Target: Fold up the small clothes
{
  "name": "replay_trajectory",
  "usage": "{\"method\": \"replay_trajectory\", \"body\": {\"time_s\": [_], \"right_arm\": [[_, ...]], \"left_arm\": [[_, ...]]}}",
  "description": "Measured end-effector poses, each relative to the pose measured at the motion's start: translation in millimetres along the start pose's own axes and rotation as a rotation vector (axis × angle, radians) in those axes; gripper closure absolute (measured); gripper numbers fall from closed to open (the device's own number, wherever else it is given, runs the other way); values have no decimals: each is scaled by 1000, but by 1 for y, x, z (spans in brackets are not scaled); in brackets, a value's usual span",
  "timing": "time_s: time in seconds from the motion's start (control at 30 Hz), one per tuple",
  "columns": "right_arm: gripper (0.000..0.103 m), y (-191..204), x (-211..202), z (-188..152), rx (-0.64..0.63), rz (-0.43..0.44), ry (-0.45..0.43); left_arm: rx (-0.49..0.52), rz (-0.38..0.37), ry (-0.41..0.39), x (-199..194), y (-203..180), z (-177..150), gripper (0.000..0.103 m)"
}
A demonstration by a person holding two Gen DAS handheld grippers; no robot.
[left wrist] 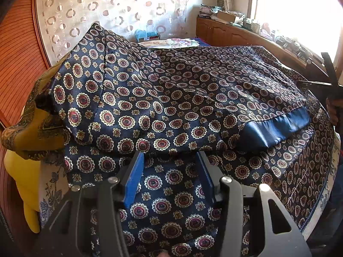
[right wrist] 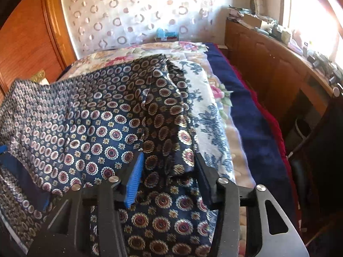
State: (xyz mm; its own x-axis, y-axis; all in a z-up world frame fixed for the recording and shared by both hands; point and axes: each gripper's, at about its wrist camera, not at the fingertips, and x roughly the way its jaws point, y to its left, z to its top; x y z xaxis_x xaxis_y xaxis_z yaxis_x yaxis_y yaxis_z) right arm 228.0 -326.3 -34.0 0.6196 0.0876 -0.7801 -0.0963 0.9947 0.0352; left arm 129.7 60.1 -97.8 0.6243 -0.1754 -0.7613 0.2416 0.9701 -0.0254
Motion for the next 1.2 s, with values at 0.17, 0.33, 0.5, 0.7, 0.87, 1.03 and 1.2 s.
{"method": "replay_trajectory", "body": {"time_s": [0.17, 0.33, 0.5, 0.7, 0.87, 1.03, 1.2], "right_arm": [[62, 1, 5, -3, -20, -17, -13], [62, 2, 6, -4, -28, -20, -14], [62, 2, 6, -5, -24, -13, -14], [62, 0, 6, -4, -22, -11, -14], [62, 0, 6, -4, -23, -12, -13], [62, 1, 6, -5, -24, -13, -13], [62, 0, 6, -5, -21, -14, -14]], "left_arm": [[3, -5, 1, 0, 1, 1, 53], [8, 6, 1, 0, -1, 1, 53], [10, 1, 1, -3, -1, -2, 53], [-35, -2, -61, -30, 14, -8, 64], [-34, 43, -149, -68, 25, 4, 67], [-24, 98, -189, -82, 34, 21, 70], [-8, 139, -189, -73, 44, 39, 70]]}}
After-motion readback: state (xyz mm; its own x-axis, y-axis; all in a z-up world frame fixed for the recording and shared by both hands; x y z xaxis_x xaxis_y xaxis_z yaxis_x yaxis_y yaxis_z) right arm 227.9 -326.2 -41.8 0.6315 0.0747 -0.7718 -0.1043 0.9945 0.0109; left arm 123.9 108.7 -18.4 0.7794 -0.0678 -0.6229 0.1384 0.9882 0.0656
